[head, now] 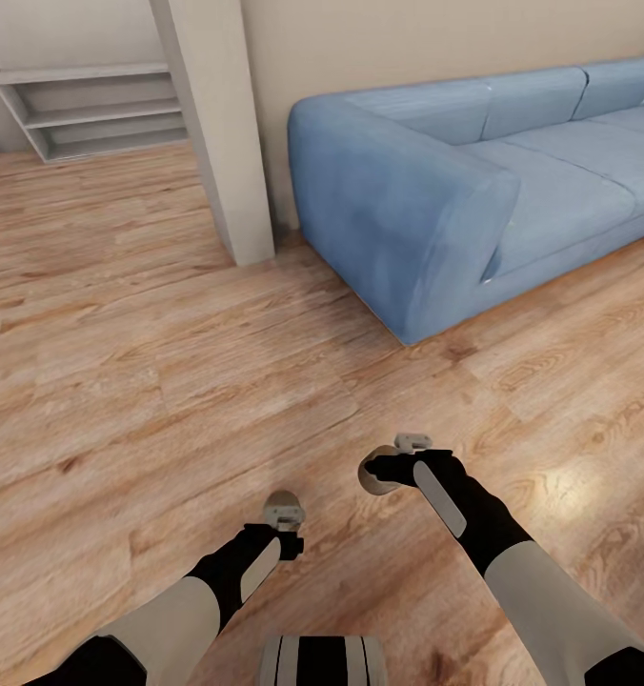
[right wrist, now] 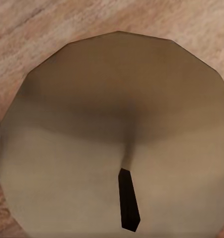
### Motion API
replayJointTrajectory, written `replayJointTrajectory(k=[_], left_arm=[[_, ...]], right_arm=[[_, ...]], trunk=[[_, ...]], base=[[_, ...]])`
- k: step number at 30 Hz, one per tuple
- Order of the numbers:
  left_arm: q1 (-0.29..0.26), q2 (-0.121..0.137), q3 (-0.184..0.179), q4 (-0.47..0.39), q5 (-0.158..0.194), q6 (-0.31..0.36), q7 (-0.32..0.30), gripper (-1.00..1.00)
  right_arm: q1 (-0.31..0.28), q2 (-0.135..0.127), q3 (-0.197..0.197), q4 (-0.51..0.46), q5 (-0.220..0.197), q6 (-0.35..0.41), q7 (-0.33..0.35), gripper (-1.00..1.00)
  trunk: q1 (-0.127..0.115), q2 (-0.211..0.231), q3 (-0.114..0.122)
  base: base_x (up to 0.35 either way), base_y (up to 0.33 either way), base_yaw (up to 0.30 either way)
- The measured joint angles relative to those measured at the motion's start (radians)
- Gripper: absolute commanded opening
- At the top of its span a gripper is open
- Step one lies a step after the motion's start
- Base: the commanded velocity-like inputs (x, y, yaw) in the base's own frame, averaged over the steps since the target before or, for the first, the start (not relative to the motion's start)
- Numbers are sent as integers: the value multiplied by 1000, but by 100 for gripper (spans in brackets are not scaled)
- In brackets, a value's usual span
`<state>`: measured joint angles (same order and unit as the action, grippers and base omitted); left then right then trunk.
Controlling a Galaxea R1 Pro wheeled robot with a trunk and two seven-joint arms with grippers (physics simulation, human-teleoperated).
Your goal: Place each of the two pumpkins and all three candles from the living room inside a cabinet in the living room (use any cabinet), then make sure every cabinet is closed, and position the cauldron so it is next to a table in the living room.
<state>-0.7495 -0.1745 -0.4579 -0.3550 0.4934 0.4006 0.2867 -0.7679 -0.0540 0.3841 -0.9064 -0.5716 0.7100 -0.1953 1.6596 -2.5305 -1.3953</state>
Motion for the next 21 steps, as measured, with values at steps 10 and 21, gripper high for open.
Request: replayJointTrajectory(k=[10, 21], left_arm=[[0, 0, 0, 19, 1, -4, -1, 100], [0, 0, 0, 20, 1, -5, -1, 100]], right_arm=[[0, 0, 0, 0, 0, 0, 0, -100], [0, 0, 0, 0, 0, 0, 0, -100]], trunk=[[0, 0, 0], [0, 0, 0]], base=[[95, 0, 0], [65, 0, 0]])
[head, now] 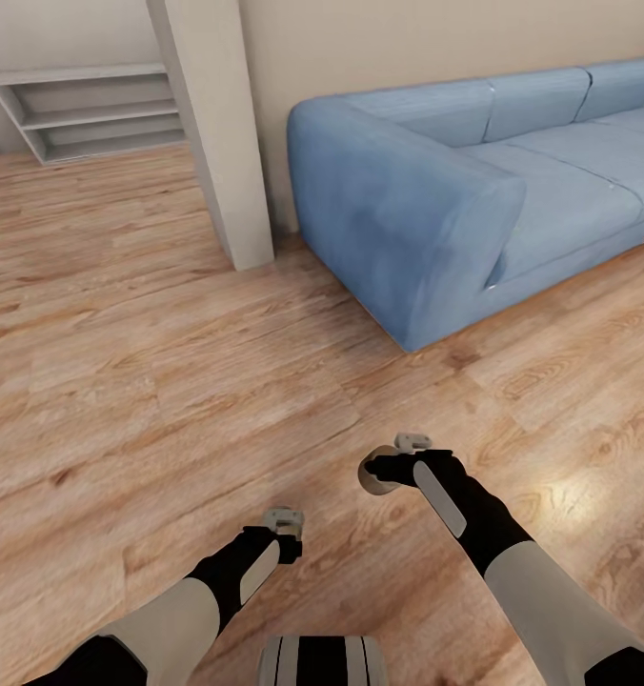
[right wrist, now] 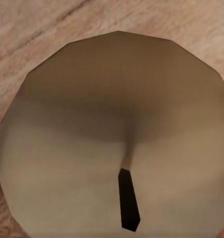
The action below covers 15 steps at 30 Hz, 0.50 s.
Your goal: Place each of the two pumpkins and all three candles from the living room inside a cabinet in the living room (use any cabinet), then make sure every cabinet is closed, and position the cauldron so it is next to a table in the living room.
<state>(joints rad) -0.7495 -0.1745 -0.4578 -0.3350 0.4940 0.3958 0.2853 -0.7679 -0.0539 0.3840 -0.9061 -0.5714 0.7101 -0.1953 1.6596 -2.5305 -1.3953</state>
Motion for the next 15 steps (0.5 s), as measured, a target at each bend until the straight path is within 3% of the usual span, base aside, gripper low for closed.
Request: replayJointTrajectory(k=[8, 15], left_arm=[[0, 0, 0, 0, 1, 0, 0, 100], [0, 0, 0, 0, 1, 0, 0, 100]], right_arm=[[0, 0, 0, 0, 0, 0, 0, -100], [0, 0, 0, 0, 1, 0, 0, -100]], trunk=[[0, 0, 0], [0, 0, 0]], base=[[9, 0, 0], [180, 0, 0]])
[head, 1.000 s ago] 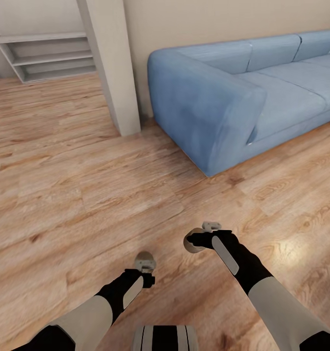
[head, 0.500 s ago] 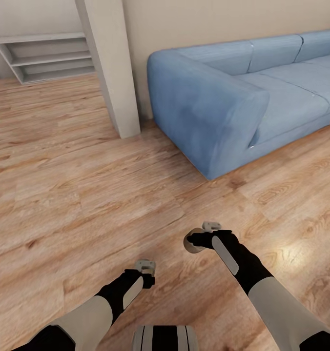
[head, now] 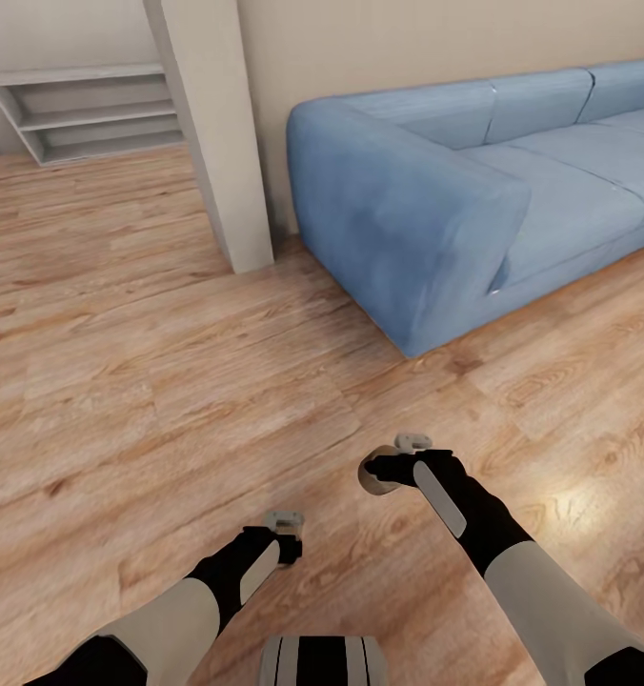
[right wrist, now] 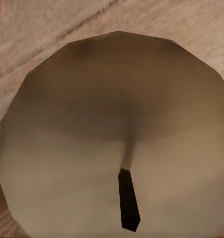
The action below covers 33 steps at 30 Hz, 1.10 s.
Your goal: Place each of the two pumpkins and all three candles from the living room inside a cabinet in the living room (use any cabinet), then make sure every cabinet is closed, and position the cauldron so it is next to a table in the living room.
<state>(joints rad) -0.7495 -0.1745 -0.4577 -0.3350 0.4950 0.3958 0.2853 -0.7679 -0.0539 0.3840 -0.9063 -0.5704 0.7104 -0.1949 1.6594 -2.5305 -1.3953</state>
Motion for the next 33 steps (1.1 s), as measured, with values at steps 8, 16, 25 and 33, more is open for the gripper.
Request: replayJointTrajectory(k=[8, 16, 25, 33], left_arm=[[0, 0, 0, 0, 0, 0, 0, 100], [0, 0, 0, 0, 0, 0, -3, 100], [0, 0, 0, 0, 0, 0, -21, 100], [0, 0, 0, 0, 0, 0, -22, 100]], right_arm=[[0, 0, 0, 0, -1, 0, 0, -100], [0, 0, 2, 0, -1, 0, 1, -100], [0, 0, 2, 0, -1, 0, 0, -100], [0, 3, 2, 0, -1, 0, 0, -100]], trunk=[[0, 0, 0], [1, 0, -8], [3, -2, -27], [3, -2, -27]], base=[[11, 0, 0], [0, 0, 0], [0, 0, 0], [0, 0, 0]])
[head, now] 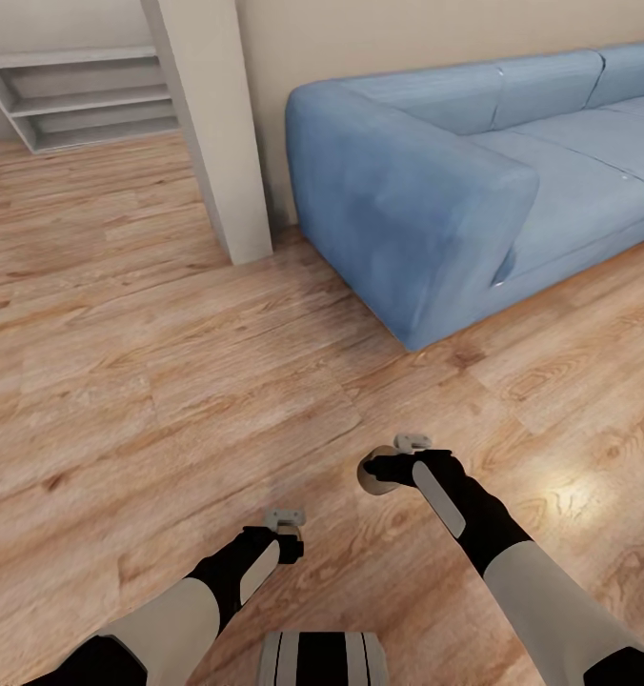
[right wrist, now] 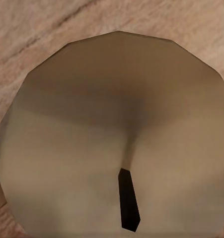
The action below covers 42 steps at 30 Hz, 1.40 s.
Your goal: Place each of the two pumpkins and all three candles from the living room inside a cabinet in the living room (use any cabinet), then make sure every cabinet is closed, and position the cauldron so it is next to a table in the living room.
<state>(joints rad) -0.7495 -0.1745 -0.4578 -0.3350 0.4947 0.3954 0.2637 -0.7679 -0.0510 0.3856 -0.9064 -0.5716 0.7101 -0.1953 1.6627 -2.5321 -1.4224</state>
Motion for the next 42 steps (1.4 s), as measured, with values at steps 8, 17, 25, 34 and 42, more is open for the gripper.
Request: replayJointTrajectory(k=[8, 17, 25, 34, 42], left_arm=[[0, 0, 0, 0, 0, 0, 0, 100], [0, 0, 0, 0, 0, -1, 0, 100], [0, 0, 0, -1, 0, -1, 0, 100], [0, 0, 0, 0, 2, -29, 0, 100], [0, 0, 0, 0, 2, -48, 0, 100]], right_arm=[[0, 0, 0, 0, 0, 0, 1, -100], [0, 0, 0, 0, 0, 0, 1, -100], [0, 0, 0, 0, 0, 0, 1, -100], [0, 0, 0, 0, 0, 0, 1, -100], [0, 0, 0, 0, 0, 0, 1, -100]], trunk=[[1, 0, -8], [2, -1, -19], [2, -1, -19], [2, -1, -19], [2, -1, -19]], base=[[0, 0, 0], [0, 0, 0], [0, 0, 0], [0, 0, 0], [116, 0, 0]])
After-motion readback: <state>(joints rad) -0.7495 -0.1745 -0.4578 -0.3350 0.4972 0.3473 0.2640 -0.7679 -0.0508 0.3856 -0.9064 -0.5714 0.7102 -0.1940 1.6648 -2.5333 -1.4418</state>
